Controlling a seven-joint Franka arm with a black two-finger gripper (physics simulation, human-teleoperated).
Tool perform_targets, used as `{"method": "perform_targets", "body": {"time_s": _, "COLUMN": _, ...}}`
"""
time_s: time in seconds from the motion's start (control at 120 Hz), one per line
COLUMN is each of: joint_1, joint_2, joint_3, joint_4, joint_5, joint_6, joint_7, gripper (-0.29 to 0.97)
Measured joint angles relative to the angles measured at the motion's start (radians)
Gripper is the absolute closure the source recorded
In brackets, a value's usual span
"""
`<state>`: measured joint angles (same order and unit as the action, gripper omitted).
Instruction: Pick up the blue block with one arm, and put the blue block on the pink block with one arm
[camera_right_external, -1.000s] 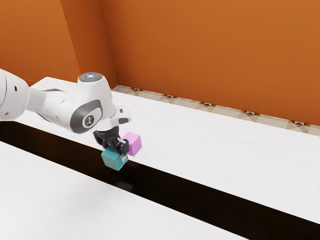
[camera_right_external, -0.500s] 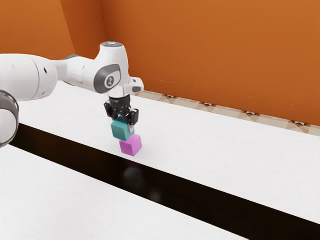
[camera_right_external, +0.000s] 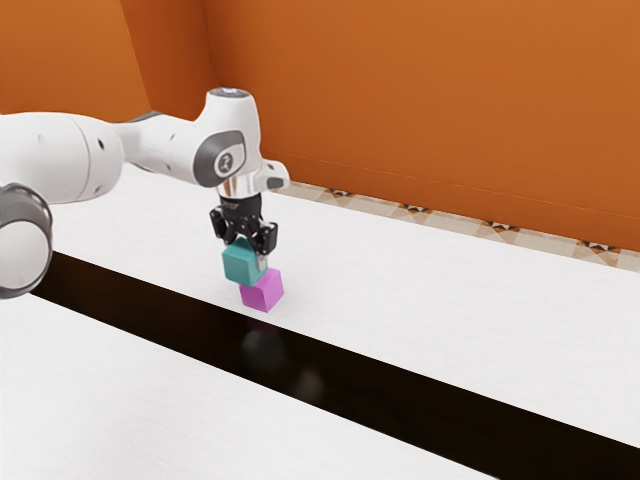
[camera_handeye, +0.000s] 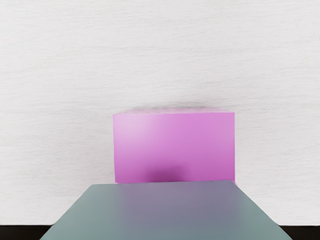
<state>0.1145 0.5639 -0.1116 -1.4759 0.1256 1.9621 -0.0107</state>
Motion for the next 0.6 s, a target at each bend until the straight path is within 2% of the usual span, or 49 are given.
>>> {"method": "perform_targets", "body": {"time_s": 0.6, "joint_1": -0.001, "joint_2": 0.042, "joint_3": 0.0, "joint_4": 0.023, "joint_5": -0.009, "joint_6": 0.08, "joint_7": 0.021, "gripper": 0.31}}
